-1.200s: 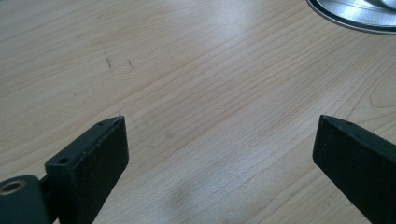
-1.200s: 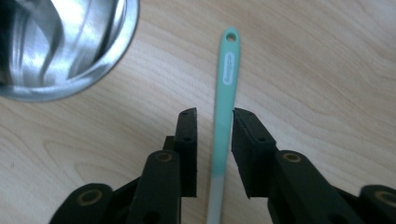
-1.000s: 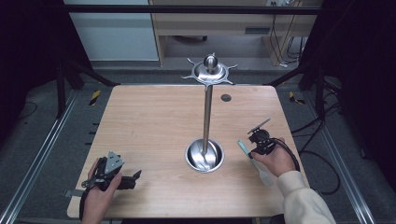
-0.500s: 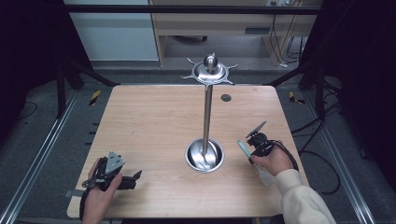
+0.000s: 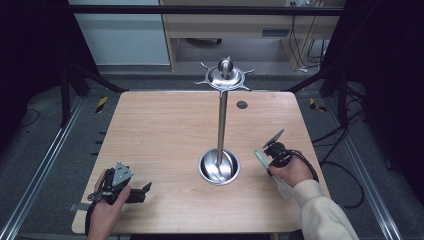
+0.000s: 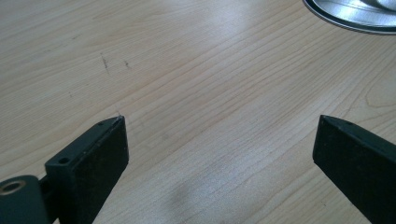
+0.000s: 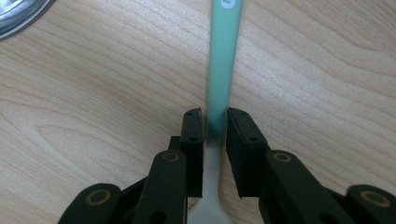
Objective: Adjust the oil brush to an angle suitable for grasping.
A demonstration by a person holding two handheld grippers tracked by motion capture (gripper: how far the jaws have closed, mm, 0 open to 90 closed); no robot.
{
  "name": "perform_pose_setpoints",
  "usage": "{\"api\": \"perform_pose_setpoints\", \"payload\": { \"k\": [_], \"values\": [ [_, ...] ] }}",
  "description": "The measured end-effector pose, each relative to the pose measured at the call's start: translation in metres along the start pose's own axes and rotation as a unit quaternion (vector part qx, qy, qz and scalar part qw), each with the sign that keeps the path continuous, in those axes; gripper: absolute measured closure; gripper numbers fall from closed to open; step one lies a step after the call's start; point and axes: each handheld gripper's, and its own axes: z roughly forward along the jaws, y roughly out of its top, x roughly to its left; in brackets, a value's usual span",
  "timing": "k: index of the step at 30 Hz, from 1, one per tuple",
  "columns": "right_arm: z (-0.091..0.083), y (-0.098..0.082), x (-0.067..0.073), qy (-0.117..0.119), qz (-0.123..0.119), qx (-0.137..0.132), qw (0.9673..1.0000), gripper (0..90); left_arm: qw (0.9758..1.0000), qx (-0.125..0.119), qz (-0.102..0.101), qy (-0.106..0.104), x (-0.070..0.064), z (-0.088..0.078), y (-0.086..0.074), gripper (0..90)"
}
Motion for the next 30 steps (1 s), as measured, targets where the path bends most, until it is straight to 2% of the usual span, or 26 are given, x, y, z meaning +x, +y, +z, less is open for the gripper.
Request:
{"api": "perform_pose_setpoints", "payload": {
  "k": [22,23,27,30],
  "values": [
    [0.003,0.001,-0.001,-0.009,0.002,0.005,0.9999,81.8,1.0000,-0.001,-0.001,0.000,0.000,0.000,0.000,3.1],
    [0.001,0.000,-0.001,-0.018,0.000,-0.003,0.9998,81.9,1.0000,-0.001,-0.001,0.000,0.000,0.000,0.000,3.1],
    [-0.006,0.000,-0.002,-0.012,-0.001,-0.013,0.9998,82.0,1.0000,-0.001,-0.001,0.000,0.000,0.000,0.000,3.2],
    [-0.026,-0.002,-0.007,-0.010,0.006,-0.035,0.9993,82.0,1.0000,0.000,-0.001,0.001,0.000,0.000,0.000,3.1]
  ]
}}
